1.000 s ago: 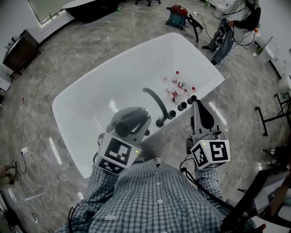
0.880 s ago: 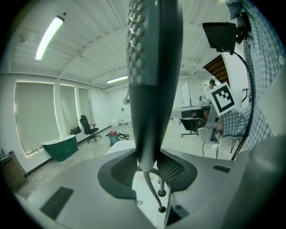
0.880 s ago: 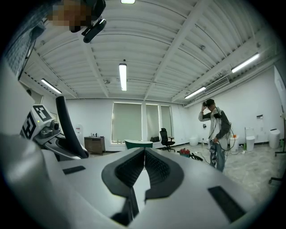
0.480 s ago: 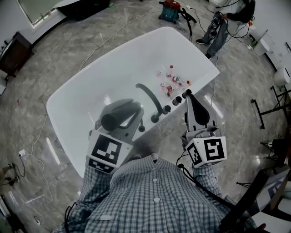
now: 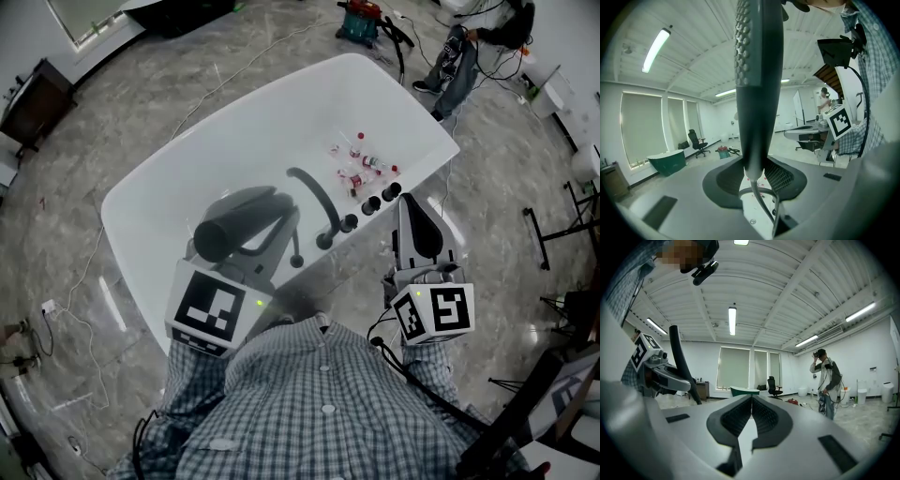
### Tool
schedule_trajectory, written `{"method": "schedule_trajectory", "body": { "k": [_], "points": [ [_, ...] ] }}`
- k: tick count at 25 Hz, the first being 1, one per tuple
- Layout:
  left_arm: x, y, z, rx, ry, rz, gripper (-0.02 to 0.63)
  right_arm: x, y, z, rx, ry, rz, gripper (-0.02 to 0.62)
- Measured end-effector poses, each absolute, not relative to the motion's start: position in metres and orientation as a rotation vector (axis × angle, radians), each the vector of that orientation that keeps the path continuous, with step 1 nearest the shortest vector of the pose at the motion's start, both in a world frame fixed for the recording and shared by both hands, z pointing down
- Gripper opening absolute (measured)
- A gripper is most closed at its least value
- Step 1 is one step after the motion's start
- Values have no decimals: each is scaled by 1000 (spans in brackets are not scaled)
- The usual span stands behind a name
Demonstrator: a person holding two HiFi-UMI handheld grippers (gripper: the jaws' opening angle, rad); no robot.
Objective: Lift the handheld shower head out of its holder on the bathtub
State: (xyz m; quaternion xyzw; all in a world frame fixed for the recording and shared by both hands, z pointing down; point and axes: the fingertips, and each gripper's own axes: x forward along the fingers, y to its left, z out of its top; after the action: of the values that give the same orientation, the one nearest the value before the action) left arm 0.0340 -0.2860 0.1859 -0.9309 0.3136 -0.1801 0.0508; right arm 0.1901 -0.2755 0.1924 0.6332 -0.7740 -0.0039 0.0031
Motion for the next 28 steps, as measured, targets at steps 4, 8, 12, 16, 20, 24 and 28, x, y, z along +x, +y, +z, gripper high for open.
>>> {"method": "schedule_trajectory", "body": {
  "k": [4,8,12,16,20,24,28],
  "points": [
    [33,-288,168,-2808,961,-493,126,192,-274,189,1998,-2424,-19,17],
    [31,-287,152,-2782,982,-440,126,193,-274,184,2009,-2422,-33,17],
    [31,-286,145,-2768,972,-435,126,196,-274,182,2024,-2406,-47,17],
    [30,-284,136,-2755,967,-412,126,197,-274,179,2031,-2407,-53,15],
    [32,-281,132,-2742,948,-418,126,198,-274,178,2043,-2401,-53,15],
    [32,-280,131,-2743,943,-413,126,197,-274,178,2039,-2401,-58,15],
    [31,-279,130,-2755,943,-399,126,194,-274,177,2023,-2408,-65,15]
  ]
}}
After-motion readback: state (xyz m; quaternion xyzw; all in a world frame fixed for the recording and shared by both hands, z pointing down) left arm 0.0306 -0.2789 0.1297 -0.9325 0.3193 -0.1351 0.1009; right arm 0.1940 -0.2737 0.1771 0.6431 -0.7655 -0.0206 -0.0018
